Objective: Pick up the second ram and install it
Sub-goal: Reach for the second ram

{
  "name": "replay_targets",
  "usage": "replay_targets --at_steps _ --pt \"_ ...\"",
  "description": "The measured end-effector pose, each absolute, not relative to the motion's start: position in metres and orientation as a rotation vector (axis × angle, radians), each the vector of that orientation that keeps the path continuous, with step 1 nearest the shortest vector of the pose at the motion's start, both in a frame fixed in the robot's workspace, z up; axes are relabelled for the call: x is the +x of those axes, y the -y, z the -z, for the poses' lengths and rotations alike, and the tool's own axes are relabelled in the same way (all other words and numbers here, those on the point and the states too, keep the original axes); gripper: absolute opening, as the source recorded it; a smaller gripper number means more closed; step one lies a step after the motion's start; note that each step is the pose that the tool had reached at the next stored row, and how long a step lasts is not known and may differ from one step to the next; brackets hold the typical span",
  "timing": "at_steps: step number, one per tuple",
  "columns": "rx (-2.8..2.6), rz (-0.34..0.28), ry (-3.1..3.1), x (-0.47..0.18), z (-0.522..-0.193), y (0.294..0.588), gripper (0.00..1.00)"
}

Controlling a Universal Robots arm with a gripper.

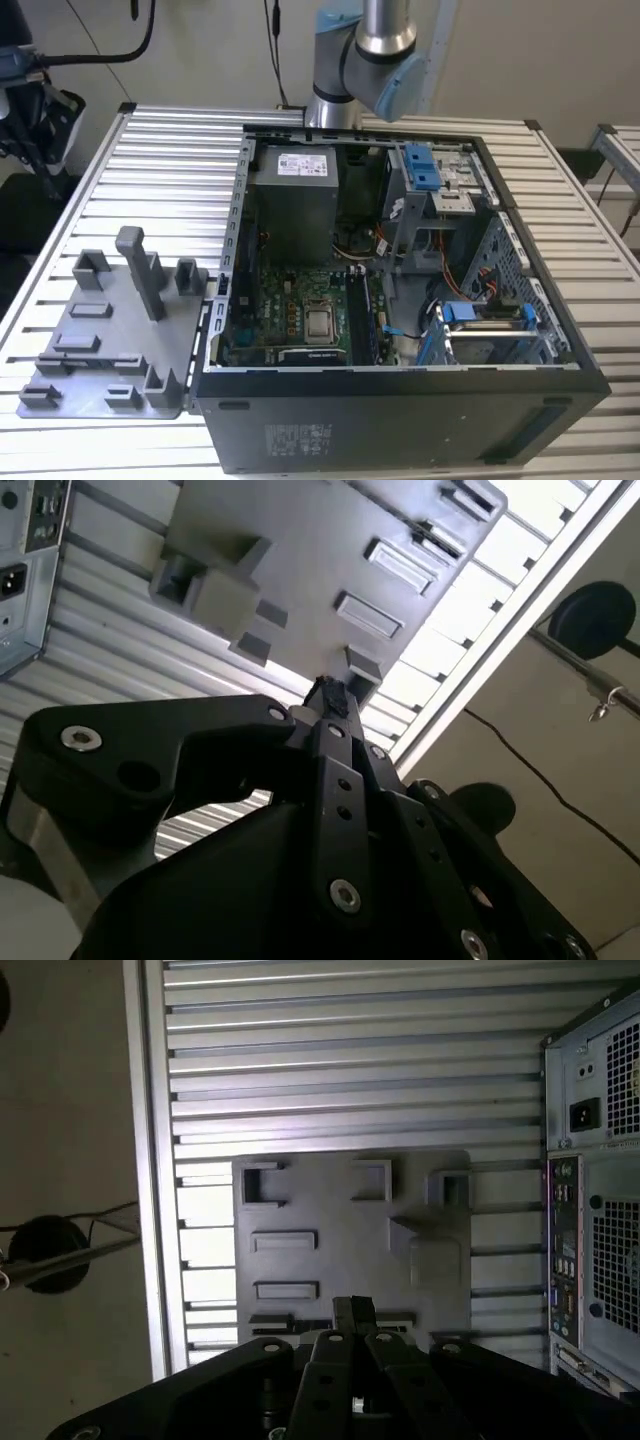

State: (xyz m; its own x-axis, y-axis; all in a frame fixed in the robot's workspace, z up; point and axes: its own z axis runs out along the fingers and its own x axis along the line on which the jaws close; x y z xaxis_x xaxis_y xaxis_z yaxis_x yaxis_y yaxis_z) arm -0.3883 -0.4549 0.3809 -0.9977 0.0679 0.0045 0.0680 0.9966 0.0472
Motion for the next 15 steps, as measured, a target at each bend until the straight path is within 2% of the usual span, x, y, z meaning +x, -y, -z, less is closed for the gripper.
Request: replay_targets --at_steps 6,15 --pt "-0.107 0.074 3.136 -0.388 -0.378 0.473 0.11" --pt "-0.107 0.074 3.136 -0.378 -0.378 0.483 0.11"
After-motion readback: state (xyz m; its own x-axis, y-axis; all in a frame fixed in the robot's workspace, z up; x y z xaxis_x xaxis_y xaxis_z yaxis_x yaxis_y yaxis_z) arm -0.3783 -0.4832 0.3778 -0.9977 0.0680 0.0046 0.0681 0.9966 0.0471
